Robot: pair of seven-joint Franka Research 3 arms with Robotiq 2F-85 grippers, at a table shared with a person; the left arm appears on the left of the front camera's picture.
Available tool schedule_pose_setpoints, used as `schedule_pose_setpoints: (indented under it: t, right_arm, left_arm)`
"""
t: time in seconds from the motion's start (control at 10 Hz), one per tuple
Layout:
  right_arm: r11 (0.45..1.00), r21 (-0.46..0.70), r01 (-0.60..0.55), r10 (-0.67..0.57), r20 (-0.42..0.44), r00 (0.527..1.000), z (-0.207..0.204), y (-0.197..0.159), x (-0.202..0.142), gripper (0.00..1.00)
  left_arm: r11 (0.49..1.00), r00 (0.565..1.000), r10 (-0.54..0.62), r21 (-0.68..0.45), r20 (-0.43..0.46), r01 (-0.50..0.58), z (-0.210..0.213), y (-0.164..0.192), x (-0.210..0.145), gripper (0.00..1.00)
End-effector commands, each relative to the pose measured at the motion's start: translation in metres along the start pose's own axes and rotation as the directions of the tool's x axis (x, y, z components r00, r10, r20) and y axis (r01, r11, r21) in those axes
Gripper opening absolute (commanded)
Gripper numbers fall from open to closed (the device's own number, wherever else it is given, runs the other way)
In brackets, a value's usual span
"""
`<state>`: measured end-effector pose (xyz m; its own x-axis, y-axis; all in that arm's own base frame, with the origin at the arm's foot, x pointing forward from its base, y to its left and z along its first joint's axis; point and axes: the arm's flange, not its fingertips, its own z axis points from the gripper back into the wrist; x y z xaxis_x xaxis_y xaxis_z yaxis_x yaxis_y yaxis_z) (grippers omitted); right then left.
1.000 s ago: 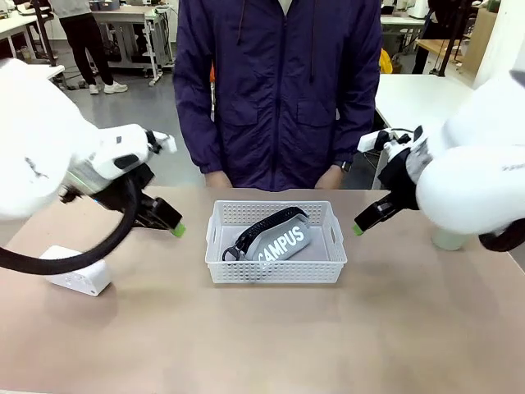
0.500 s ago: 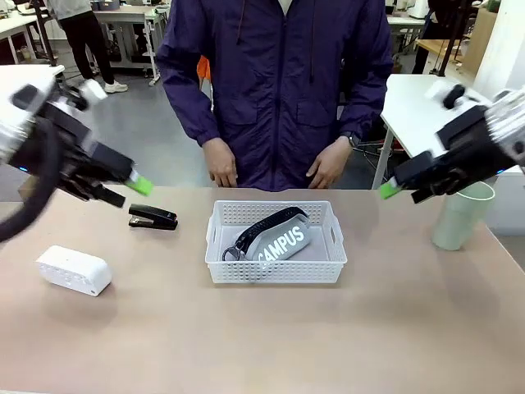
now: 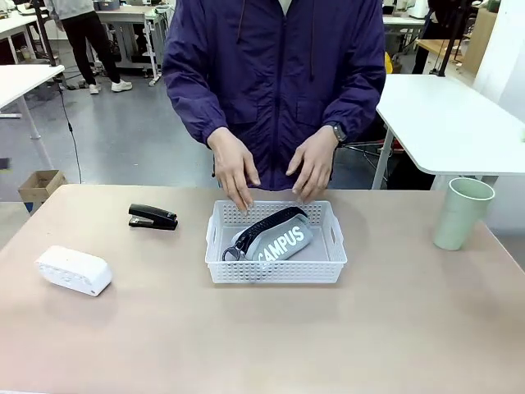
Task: Efficiently arrange items inside the basket to fit them all.
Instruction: Pick up the Digital clock and place it inside the Organizing basket.
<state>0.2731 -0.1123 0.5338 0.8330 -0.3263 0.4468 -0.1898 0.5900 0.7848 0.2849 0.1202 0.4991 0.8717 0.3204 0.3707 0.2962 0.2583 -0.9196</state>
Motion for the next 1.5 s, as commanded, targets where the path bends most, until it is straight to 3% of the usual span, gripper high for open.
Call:
schedule_pose_setpoints:
  t: [0.0,0.2,0.4,0.6,0.7,0.8,1.4]
  right_arm:
    - [0.988,0.134,0.08,-0.098,0.128,0.987,0.041,-0.071,-0.083,1.0]
    - [0.957,0.233,0.17,-0.224,0.226,0.948,0.079,-0.122,-0.111,1.0]
    - [0.932,0.285,0.224,-0.3,0.259,0.918,0.087,-0.151,-0.132,1.0]
    - [0.918,0.292,0.268,-0.347,0.269,0.898,0.081,-0.163,-0.134,1.0]
    - [0.929,0.265,0.26,-0.331,0.274,0.903,0.077,-0.165,-0.132,1.0]
    - [0.916,0.284,0.282,-0.356,0.258,0.898,0.132,-0.182,-0.118,1.0]
    - [0.916,0.284,0.282,-0.356,0.258,0.898,0.132,-0.182,-0.118,1.0]
  left_arm:
    - [0.993,0.993,0.083,-0.094,0.086,-0.075,0.007,0.044,-0.022,1.0]
    - [0.978,0.969,0.174,-0.145,0.175,-0.15,0.017,0.066,-0.022,1.0]
    - [0.957,0.948,0.244,-0.209,0.203,-0.201,0.01,0.08,-0.022,1.0]
    - [0.952,0.944,0.265,-0.208,0.196,-0.224,-0.006,0.082,-0.018,1.0]
    - [0.958,0.939,0.274,-0.151,0.21,-0.245,-0.013,0.08,-0.016,1.0]
    - [0.948,0.94,0.282,-0.205,0.193,-0.243,0.016,0.097,0.007,1.0]
    - [0.948,0.94,0.282,-0.205,0.193,-0.243,0.016,0.097,0.007,1.0]
